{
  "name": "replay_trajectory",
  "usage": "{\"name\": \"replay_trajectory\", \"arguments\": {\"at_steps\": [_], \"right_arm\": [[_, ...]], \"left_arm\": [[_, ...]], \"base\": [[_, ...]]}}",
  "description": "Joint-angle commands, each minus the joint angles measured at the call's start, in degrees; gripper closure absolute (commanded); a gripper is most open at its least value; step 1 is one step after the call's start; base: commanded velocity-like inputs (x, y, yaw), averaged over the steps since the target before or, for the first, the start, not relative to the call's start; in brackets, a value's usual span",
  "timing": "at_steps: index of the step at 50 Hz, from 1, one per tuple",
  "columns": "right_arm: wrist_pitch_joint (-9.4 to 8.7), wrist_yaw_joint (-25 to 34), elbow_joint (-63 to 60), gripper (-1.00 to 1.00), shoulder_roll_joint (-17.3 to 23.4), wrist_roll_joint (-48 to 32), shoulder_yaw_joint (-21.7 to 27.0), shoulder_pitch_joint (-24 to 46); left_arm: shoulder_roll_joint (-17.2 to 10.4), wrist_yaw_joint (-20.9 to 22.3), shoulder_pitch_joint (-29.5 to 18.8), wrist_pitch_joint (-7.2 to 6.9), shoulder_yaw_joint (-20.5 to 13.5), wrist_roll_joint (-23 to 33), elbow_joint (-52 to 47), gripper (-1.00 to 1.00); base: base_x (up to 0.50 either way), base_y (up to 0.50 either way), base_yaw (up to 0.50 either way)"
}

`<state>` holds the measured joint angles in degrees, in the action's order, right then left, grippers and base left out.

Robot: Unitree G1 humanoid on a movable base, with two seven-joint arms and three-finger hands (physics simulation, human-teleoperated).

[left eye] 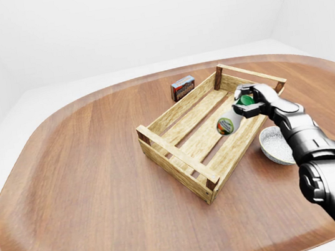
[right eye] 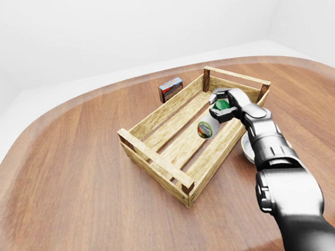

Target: Pick up the salad dressing and put it in the tray.

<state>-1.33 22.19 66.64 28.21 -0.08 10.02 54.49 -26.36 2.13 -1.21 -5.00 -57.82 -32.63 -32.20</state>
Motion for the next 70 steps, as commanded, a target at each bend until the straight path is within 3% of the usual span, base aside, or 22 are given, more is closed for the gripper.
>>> {"name": "replay_trajectory", "arguments": {"at_steps": [1,11,13,17,28,35,70], "right_arm": [[0.92,-1.74,3.38,1.00,-0.44,0.41,0.64,2.33],[0.48,-2.30,4.84,1.00,-0.43,-3.36,-0.18,3.29],[1.85,-2.98,5.13,1.00,-0.51,-5.09,-0.92,2.97],[2.54,-4.44,5.92,1.00,-0.78,-8.01,-1.46,2.76],[1.22,-5.13,7.86,1.00,-2.34,-12.28,-1.42,2.77],[0.19,-3.18,8.69,1.00,-3.44,-11.96,-0.05,2.89],[1.27,-4.86,9.84,1.00,-4.34,-12.17,1.05,-1.21]], "left_arm": [[0.09,0.19,0.07,0.00,-0.07,0.08,0.05,-1.00],[0.13,0.31,0.14,0.00,0.02,0.25,0.22,-1.00],[0.18,0.39,0.18,0.00,-0.01,0.25,0.19,-1.00],[0.20,0.42,0.19,0.00,-0.11,0.16,0.06,-1.00],[0.50,0.37,0.09,0.00,0.63,0.56,0.12,-1.00],[0.34,0.40,0.07,0.00,0.38,0.49,0.49,-1.00],[0.21,0.35,0.16,0.00,0.06,0.17,0.15,-1.00]], "base": [[0.00,0.00,0.00],[0.00,0.00,0.00],[0.00,0.00,0.00],[0.00,0.00,0.00],[0.00,0.00,0.00],[0.00,0.00,0.00],[0.00,0.00,0.00]]}}
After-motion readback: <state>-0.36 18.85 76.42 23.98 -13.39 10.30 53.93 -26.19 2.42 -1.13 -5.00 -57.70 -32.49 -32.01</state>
